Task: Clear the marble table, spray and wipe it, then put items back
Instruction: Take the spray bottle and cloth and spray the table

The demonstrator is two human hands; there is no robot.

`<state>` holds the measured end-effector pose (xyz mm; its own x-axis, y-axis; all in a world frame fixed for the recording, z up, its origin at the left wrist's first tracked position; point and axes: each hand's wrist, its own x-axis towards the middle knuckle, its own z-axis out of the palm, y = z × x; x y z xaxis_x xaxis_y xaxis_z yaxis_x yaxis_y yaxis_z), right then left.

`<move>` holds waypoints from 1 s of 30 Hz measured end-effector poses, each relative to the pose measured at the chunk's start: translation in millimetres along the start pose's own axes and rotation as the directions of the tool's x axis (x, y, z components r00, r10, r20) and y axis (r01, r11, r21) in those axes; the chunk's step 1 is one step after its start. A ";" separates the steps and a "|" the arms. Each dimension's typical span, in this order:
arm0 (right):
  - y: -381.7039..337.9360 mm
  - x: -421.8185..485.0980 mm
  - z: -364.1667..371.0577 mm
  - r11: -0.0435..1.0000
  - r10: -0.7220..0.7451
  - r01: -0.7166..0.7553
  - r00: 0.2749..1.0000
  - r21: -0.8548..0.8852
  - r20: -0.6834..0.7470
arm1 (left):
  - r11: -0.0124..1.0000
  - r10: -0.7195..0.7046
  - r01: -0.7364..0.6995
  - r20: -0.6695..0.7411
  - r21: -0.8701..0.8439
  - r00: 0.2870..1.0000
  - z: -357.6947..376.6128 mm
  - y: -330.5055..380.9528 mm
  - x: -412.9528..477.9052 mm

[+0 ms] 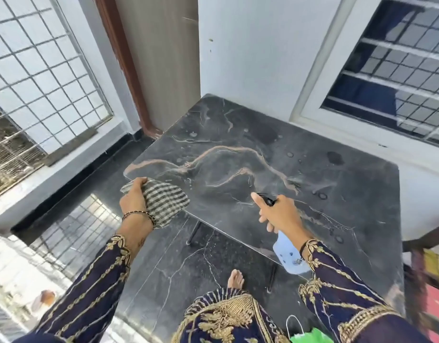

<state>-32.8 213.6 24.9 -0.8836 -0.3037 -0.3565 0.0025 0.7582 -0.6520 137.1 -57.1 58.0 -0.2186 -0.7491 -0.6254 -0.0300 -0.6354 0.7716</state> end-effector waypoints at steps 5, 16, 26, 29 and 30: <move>41.7 -23.3 -17.6 0.994 0.073 -0.069 0.996 0.080 -0.044 | 0.998 -0.008 0.005 0.065 0.057 0.998 21.4 -7.3 -9.0; 133.6 -28.7 -80.7 0.950 0.307 -0.290 0.932 0.115 -0.191 | 0.982 -0.084 0.046 0.206 0.183 0.975 107.4 -53.1 -40.6; 199.2 19.3 -164.6 0.892 0.452 -0.412 0.818 0.187 -0.355 | 0.943 -0.122 0.042 0.225 0.330 0.967 213.1 -101.2 -78.0; 210.8 46.9 -192.4 0.898 0.438 -0.383 0.831 0.217 -0.342 | 0.939 -0.128 0.050 0.209 0.341 0.969 243.1 -114.7 -86.9; 212.8 56.0 -200.5 0.902 0.429 -0.377 0.838 0.210 -0.338 | 0.939 -0.123 0.048 0.202 0.342 0.972 250.7 -118.7 -88.9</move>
<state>-175.6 473.6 0.3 -0.8976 0.2655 -0.3519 0.4334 0.6775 -0.5943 -84.4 131.9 51.2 -0.4058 -0.6118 -0.6790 -0.3720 -0.5681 0.7341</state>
